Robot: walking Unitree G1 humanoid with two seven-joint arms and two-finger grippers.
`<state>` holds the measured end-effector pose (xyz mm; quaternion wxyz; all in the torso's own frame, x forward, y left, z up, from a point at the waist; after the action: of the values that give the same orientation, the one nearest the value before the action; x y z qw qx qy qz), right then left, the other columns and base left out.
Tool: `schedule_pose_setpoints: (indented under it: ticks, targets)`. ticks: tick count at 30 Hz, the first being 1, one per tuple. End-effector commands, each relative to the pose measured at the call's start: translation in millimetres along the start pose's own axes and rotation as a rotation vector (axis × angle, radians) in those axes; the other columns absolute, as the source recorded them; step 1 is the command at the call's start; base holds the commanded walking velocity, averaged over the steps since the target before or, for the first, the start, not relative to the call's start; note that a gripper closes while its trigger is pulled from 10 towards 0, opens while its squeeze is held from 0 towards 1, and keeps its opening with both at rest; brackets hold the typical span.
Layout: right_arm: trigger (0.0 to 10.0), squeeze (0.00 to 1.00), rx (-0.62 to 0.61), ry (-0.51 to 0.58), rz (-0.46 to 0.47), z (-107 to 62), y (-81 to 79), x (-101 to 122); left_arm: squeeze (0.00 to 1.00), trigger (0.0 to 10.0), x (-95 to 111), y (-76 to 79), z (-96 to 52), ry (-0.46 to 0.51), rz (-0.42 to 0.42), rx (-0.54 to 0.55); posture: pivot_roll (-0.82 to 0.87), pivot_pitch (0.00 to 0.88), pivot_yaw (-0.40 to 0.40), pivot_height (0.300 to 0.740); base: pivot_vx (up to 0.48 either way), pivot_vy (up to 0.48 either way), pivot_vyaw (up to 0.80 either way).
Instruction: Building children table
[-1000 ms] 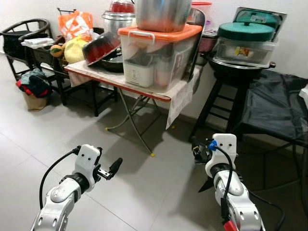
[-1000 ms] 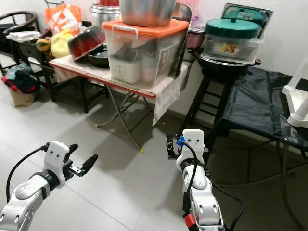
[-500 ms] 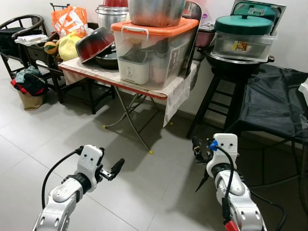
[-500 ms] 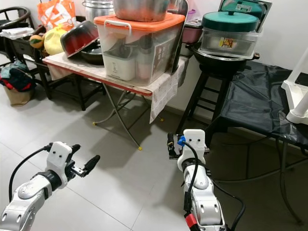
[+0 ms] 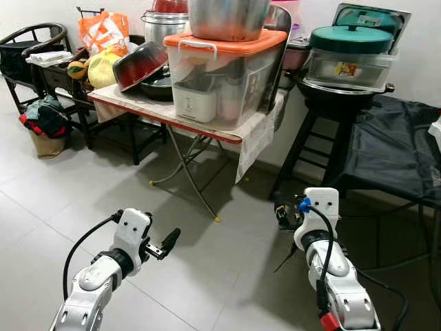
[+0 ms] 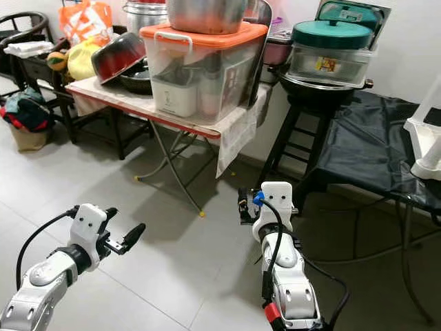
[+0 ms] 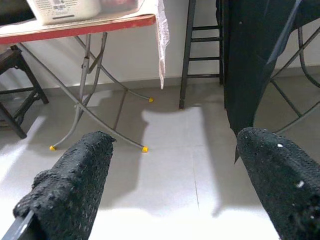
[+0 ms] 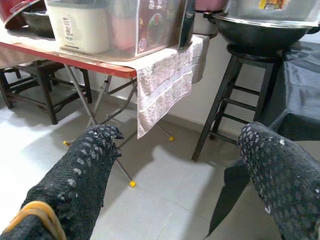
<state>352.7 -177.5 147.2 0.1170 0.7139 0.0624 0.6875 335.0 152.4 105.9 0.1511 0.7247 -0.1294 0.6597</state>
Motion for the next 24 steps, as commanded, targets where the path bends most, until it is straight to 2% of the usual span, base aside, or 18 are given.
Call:
schedule_pose_setpoints:
  ticks: [1, 7, 24]
  targets:
    - [10.0, 0.0, 0.0, -0.025, -0.001, -0.2, 0.5, -6.3, 0.0, 10.0, -6.0, 2.0, -0.6, -0.026, 0.002, -0.006, 0.08, 0.0, -0.058, 0.74, 0.0, 0.0, 0.0]
    - [10.0, 0.0, 0.001, -0.026, -0.001, -0.2, 0.2, -6.7, 0.0, 10.0, -6.1, 4.1, -0.2, -0.025, -0.01, -0.013, 0.08, 0.0, -0.056, 0.74, 0.0, 0.466, 0.0]
    - [10.0, 0.0, 0.006, -0.026, -0.004, -0.2, -1.8, -7.3, 0.0, 10.0, -3.9, 4.4, 0.6, -0.013, 0.012, -0.014, 0.08, 0.0, -0.056, 0.74, 0.0, 0.0, 0.0]
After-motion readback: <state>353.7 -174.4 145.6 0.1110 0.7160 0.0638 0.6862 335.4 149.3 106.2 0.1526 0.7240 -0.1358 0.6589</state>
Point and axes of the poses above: a point about 5 cm out from each wrist's last joint towards the gripper, its own z axis pointing out of the wrist towards the gripper, its own x axis along the axis of the wrist's last joint, y = z × x, the point moved 6 cm from there along z, pointing out of the wrist towards the gripper, and after that the axes turned 11 degrees about -z, right-handed, at the moved point
